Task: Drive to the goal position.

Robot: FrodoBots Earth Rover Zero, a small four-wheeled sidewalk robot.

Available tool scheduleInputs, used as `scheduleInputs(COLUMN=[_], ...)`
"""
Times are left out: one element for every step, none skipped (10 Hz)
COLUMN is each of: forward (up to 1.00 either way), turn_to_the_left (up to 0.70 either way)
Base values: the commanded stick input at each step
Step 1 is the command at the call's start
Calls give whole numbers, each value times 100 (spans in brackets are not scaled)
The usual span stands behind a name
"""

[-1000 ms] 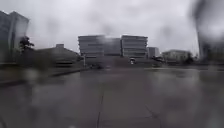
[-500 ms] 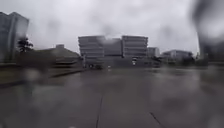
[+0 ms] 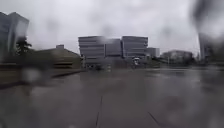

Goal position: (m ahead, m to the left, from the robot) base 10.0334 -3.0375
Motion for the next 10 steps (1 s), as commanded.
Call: scheduleInputs(forward=[100, 100, 100, 100, 100, 100, 100, 100, 100, 100], turn_to_the_left=[0, 0, 0, 0, 0, 0, 0, 0, 0, 0])
